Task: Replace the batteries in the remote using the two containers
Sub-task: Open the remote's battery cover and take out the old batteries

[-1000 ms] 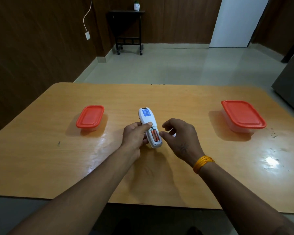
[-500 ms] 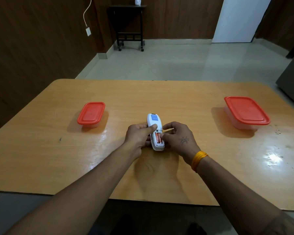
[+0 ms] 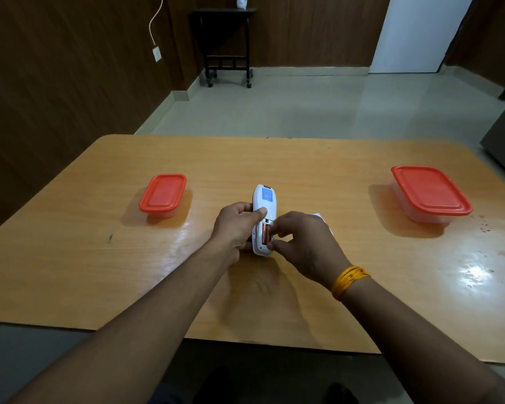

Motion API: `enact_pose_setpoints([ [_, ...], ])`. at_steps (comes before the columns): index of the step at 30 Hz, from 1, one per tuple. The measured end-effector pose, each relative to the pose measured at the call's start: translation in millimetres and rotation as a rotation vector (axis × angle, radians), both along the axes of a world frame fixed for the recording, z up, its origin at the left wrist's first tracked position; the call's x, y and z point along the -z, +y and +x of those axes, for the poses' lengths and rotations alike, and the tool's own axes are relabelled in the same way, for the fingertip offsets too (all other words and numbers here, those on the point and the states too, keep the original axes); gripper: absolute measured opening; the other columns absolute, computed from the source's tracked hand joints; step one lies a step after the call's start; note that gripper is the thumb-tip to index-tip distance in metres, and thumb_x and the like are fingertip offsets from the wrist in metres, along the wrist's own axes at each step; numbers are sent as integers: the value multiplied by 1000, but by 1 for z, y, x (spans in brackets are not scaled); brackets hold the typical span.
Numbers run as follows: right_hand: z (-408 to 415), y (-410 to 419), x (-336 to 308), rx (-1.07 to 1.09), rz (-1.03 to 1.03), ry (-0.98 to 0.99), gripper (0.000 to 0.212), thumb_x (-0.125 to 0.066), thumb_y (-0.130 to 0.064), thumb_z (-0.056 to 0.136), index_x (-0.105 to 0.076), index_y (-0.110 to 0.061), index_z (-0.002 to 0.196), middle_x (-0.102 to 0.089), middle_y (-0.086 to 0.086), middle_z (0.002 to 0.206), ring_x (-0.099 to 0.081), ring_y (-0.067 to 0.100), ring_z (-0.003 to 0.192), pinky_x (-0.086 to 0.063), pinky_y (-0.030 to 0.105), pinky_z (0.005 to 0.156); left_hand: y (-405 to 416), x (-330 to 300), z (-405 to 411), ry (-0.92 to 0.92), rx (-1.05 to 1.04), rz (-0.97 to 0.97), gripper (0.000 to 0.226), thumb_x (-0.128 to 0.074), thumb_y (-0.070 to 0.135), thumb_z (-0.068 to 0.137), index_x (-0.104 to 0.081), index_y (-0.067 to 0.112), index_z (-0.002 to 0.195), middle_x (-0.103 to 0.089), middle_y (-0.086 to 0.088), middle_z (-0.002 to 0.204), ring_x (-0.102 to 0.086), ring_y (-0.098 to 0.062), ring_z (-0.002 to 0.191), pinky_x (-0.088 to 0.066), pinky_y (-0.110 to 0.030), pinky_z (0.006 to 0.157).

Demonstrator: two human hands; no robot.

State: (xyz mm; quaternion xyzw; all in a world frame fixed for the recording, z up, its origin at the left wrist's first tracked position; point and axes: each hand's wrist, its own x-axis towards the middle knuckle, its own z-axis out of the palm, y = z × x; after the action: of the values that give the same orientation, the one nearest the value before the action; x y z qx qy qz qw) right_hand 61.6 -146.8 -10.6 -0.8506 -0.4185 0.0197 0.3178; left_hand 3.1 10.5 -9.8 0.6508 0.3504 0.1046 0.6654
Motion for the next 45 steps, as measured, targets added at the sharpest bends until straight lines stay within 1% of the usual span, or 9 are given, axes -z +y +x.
enact_pose_setpoints([
  [4, 3, -3, 3, -122, 12, -162, 10, -79, -16, 86, -83, -16, 95, -79, 3, 106, -73, 27, 89, -59, 44, 75, 0, -2, -2, -1, 21, 20, 28, -75, 26, 97, -72, 15, 123, -79, -11, 103, -76, -27, 80, -63, -37, 64],
  [11, 6, -4, 4, -210, -40, -292, 9, -74, -21, 92, -81, -16, 96, -77, 3, 97, -71, 26, 79, -57, 41, 69, -1, 1, -3, 24, 51, 56, 28, -76, 25, 96, -73, 15, 121, -79, -7, 100, -74, -20, 74, -54, -26, 52],
  [20, 0, -8, 5, -219, 14, -368, 16, -62, -27, 91, -72, -15, 95, -73, 4, 87, -63, 25, 65, -54, 44, 58, -2, -2, -1, 30, 37, 53, 23, -79, 24, 93, -76, 12, 112, -80, -12, 99, -78, -28, 80, -65, -39, 66],
  [23, 2, -9, 5, -251, 48, -374, 16, -63, -24, 92, -73, -14, 100, -73, 6, 95, -65, 28, 69, -55, 43, 58, 0, -5, -2, 20, 1, -15, 26, -77, 23, 95, -74, 10, 117, -80, -14, 100, -76, -27, 75, -62, -35, 56],
  [28, -3, -7, 7, -275, 73, -344, 13, -70, -12, 89, -79, -12, 98, -73, 7, 105, -70, 27, 74, -58, 42, 63, -1, -5, -6, 41, -21, -81, 23, -75, 24, 97, -71, 12, 116, -79, -14, 102, -77, -30, 82, -66, -41, 66],
  [35, 3, 1, 6, -51, 203, -148, 4, -78, -15, 87, -81, -13, 90, -77, 3, 84, -72, 24, 73, -60, 45, 68, -1, -4, -10, 48, -5, -84, 18, -76, 21, 96, -71, 14, 113, -80, -15, 99, -76, -28, 76, -65, -39, 67],
  [38, 3, 2, 1, 103, 339, -10, 7, -76, -10, 90, -81, -13, 94, -78, -1, 81, -73, 13, 73, -62, 35, 70, 0, -5, -10, 59, -27, -93, 14, -75, 21, 97, -71, 16, 109, -80, -13, 97, -76, -26, 75, -64, -35, 62],
  [42, 3, 6, -10, 294, 531, 743, 23, -51, 2, 97, -73, -6, 100, -68, 14, 79, -71, 16, 64, -63, 33, 61, 0, -7, -10, 46, -43, -138, 17, -73, 18, 95, -73, 12, 111, -79, -13, 96, -75, -26, 76, -64, -43, 74],
  [45, 0, 9, -10, 374, 505, 1049, 20, -49, -8, 103, -69, -7, 99, -55, 9, 77, -53, 16, 50, -42, 24, 40, -4, -11, -11, 39, -28, -148, 16, -70, 10, 92, -74, 13, 108, -78, -12, 89, -73, -22, 68, -62, -37, 69],
])
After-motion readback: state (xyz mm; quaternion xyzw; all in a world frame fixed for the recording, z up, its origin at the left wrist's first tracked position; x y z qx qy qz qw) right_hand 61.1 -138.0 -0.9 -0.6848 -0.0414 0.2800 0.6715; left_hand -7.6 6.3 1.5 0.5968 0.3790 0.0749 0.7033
